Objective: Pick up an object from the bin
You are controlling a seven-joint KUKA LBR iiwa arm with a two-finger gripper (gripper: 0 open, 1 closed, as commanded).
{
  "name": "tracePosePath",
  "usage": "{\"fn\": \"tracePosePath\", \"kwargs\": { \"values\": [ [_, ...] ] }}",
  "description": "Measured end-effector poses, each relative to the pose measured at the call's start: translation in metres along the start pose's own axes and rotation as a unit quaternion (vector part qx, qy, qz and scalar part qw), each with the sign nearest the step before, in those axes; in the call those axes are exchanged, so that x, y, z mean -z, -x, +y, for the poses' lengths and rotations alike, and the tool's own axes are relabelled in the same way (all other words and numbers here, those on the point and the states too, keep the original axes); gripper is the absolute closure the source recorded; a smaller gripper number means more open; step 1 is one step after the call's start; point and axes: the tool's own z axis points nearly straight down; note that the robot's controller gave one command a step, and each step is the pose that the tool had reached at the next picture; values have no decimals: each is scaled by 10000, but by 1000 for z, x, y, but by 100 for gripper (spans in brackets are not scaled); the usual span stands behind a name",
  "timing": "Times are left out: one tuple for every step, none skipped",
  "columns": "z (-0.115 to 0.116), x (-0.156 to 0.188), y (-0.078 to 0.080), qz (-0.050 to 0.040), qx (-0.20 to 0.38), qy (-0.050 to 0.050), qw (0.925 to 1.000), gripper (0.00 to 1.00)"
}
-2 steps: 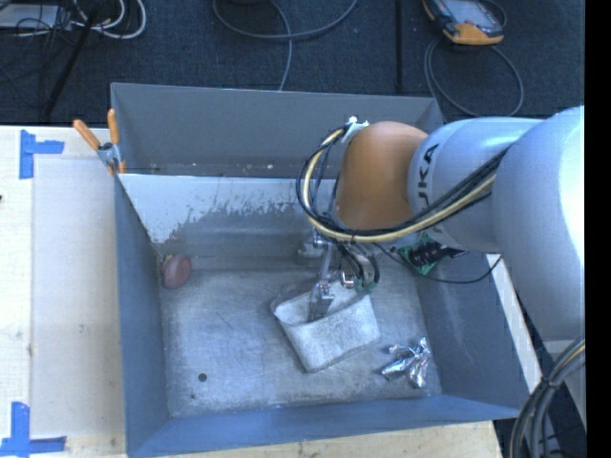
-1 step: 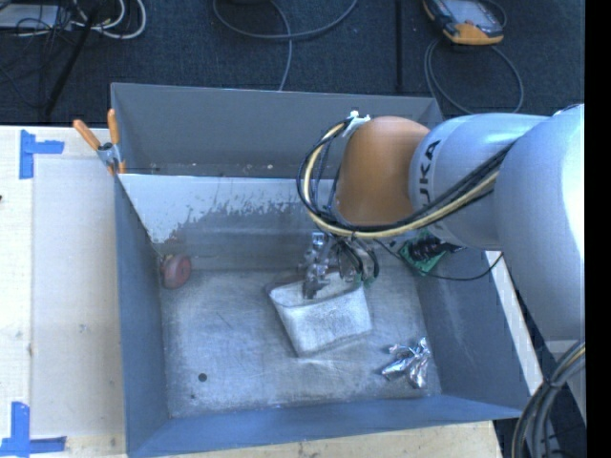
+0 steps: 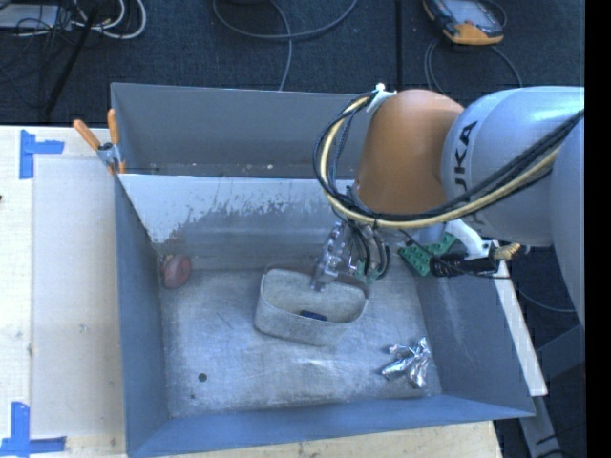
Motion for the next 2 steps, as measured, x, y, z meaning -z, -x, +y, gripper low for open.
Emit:
{"fn": "tracePosePath", "kwargs": {
  "values": [
    [10,87,10,-19,2345,2,9721,100],
    [18,120,7,-1,3319,0,9433,100]
  ]
}}
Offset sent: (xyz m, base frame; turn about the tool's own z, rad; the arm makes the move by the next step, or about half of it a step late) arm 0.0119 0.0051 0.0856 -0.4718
